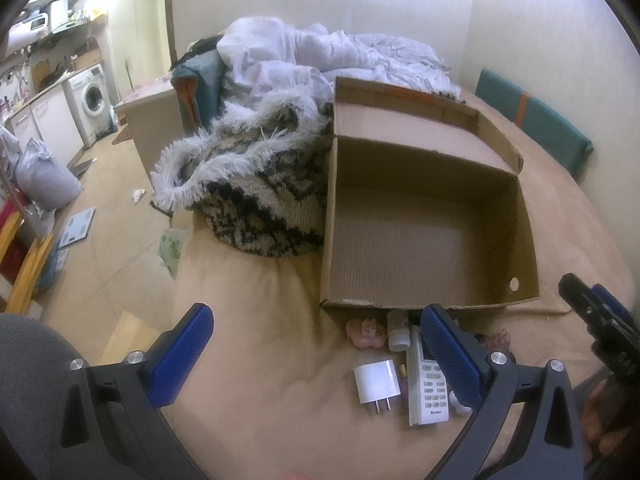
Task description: Organize rigid objects
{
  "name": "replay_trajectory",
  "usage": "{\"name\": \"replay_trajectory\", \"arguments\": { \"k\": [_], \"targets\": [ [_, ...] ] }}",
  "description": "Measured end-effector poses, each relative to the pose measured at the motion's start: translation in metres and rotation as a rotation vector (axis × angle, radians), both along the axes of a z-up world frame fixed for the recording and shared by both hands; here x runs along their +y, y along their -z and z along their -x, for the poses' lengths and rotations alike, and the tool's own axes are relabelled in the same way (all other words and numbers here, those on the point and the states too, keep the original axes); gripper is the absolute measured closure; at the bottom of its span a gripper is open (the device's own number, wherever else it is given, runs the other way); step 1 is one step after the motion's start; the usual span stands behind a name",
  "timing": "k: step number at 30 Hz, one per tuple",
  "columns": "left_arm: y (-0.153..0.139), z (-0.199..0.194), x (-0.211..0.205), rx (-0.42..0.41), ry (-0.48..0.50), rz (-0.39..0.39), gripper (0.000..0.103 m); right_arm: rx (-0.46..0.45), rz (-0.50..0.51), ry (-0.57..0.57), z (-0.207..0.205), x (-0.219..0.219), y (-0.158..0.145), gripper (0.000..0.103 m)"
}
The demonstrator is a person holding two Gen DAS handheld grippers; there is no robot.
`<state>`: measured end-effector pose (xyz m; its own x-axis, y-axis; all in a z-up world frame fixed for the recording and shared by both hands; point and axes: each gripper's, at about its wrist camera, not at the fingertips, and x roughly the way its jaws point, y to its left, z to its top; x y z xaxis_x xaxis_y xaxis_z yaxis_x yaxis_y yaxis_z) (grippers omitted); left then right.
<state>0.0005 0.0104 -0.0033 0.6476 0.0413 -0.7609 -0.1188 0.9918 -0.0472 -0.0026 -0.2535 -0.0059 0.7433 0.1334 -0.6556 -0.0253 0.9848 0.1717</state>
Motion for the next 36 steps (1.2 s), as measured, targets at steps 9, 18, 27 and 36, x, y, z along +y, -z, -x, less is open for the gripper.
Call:
{"name": "replay_trajectory", "arguments": {
  "k": [9,18,27,36],
  "targets": [
    [0.046,-0.031,0.003,0.267,-0.02,0.021,0.0,0.081,-0.003,0.033,-0.008,-0.011,0.013,0.0],
    [0.123,-0.053,-0.028,0.567,0.019,0.112,0.017,0.195,-0.045,0.054,-0.017,-0.023,0.034,0.0],
    [0.166,-0.058,-0.042,0.667,0.046,0.097,0.024,0.272,-0.071,0.041,-0.025,-0.022,0.049,0.0],
    [0.174,-0.062,-0.045,0.669,0.07,0.111,0.065,0.309,-0.07,0.006,-0.029,-0.015,0.057,0.0]
  ]
}}
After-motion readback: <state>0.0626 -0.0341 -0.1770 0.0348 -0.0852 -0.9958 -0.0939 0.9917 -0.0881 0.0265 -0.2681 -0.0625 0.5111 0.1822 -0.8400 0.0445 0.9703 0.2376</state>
